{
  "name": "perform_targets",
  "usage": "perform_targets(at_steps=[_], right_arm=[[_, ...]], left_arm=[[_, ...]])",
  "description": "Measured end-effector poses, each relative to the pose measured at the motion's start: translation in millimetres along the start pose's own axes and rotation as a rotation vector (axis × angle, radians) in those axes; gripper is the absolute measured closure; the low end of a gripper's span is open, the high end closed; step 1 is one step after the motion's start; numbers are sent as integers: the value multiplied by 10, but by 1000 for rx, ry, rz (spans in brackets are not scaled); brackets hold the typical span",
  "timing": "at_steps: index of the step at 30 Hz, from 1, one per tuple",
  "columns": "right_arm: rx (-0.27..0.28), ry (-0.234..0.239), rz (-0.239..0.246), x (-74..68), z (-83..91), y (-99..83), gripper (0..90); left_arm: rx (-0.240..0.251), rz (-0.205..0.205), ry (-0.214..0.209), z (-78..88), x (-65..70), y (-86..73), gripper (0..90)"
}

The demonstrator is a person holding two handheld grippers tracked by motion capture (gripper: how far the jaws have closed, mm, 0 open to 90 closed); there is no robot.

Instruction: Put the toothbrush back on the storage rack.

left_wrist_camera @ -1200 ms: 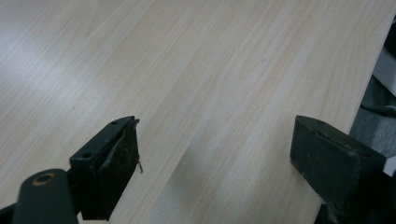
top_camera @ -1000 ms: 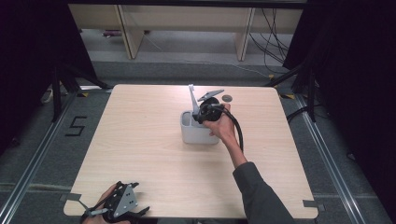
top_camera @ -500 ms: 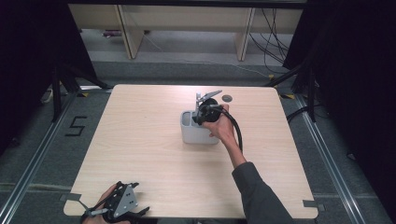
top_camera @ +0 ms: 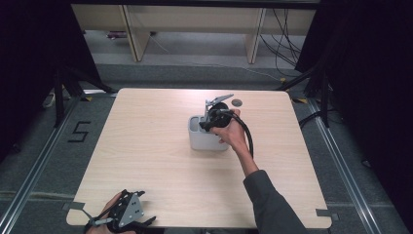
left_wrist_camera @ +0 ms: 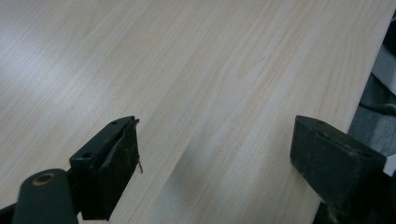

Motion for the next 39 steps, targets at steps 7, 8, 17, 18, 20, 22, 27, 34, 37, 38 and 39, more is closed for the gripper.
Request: perform_targets(at_steps=[7,8,17,18,20,22,27,34,37,38,39], right_arm=[[27,8,-14,-11,81,15,427],[16,5,-6,1,101,12,417],[47,2,-32,1,196,12,389],[57,9,-16,13,194,17,389],[59,5,-14,16,220,14,388],[62,11,-43,-2,235,13,387],[71,7,-40,2,269,14,384],[82,2,-17,-13,326,28,382],[88,5,-27,-40,359,23,381],[80,5,-14,-40,377,22,381],[80,9,-22,-47,390,22,381]], left_arm=[[5,6,-10,-4,13,2,150],[2,2,-7,-4,11,2,150],[2,2,-6,-6,11,1,150],[2,3,-7,-6,11,1,150],[2,3,-6,-6,10,1,150],[4,3,-5,-7,9,2,150],[8,10,-8,-9,12,2,150],[12,21,-15,-14,23,4,150],[0,1,-13,-7,6,-1,150],[-1,1,-11,-9,5,-1,150],[-1,1,-11,-9,6,-1,150]])
Point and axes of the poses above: each handheld gripper's, and its own axes: z roughly backward along the jaws, y roughly out of its top, x roughly to its right, the point moved 4 cm from there along -z, roughly forward along the jaws, and after that the axes turned 9 degrees about y, right-handed, at the moved point
